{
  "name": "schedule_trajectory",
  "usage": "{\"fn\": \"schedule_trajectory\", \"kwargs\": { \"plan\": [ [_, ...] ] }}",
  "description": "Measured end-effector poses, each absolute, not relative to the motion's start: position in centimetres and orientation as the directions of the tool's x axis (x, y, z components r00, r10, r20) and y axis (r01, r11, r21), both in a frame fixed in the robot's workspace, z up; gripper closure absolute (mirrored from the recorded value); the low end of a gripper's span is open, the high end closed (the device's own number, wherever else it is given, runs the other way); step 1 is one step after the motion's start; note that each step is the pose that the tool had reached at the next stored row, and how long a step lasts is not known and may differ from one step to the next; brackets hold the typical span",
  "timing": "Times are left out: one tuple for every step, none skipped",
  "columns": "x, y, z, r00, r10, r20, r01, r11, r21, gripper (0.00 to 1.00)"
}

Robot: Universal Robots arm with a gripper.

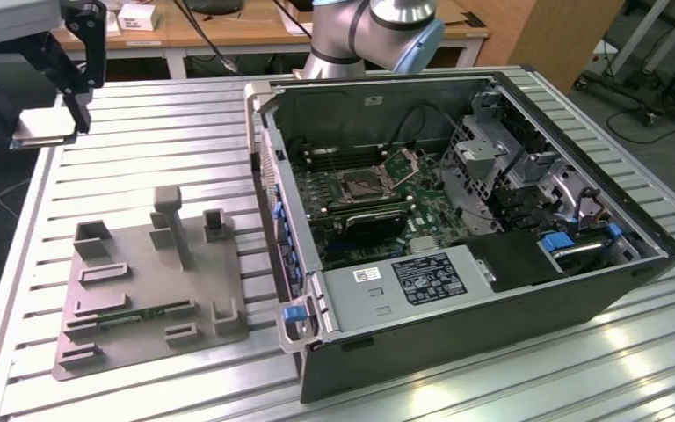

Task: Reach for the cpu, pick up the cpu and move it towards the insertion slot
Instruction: 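Pick up the cpu and move it towards the insertion slot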

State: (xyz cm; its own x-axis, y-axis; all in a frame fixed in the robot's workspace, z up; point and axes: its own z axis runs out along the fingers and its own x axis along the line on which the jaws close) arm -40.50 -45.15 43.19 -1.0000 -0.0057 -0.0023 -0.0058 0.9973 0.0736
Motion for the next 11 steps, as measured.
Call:
{"fn": "schedule_trajectory", "kwargs": {
  "plan": [
    [-40.43, -45.15, 43.18, -1.0, -0.006, -0.002, -0.006, 0.997, 0.074, 0.46],
    [-40.37, -45.15, 43.18, -1.0, -0.006, -0.002, -0.006, 0.997, 0.073, 0.46],
    [-40.31, -45.15, 43.18, -1.0, -0.006, -0.002, -0.006, 0.997, 0.073, 0.46],
    [-40.26, -45.15, 43.16, -1.0, -0.006, -0.002, -0.006, 0.997, 0.074, 0.46],
    [-40.2, -45.15, 43.16, -1.0, -0.006, -0.002, -0.006, 0.997, 0.074, 0.46],
    [-40.13, -45.15, 43.15, -1.0, -0.006, -0.002, -0.006, 0.997, 0.074, 0.46],
    [-40.05, -45.15, 43.15, -1.0, -0.006, -0.002, -0.006, 0.997, 0.074, 0.46],
    [-39.97, -45.15, 43.14, -1.0, -0.006, -0.002, -0.006, 0.997, 0.074, 0.46],
    [-39.9, -45.15, 43.13, -1.0, -0.006, -0.002, -0.006, 0.997, 0.074, 0.46],
    [-39.83, -45.15, 43.12, -1.0, -0.006, -0.002, -0.006, 0.997, 0.074, 0.46],
    [-39.77, -45.15, 43.11, -1.0, -0.006, -0.002, -0.006, 0.997, 0.074, 0.46]
  ]
}}
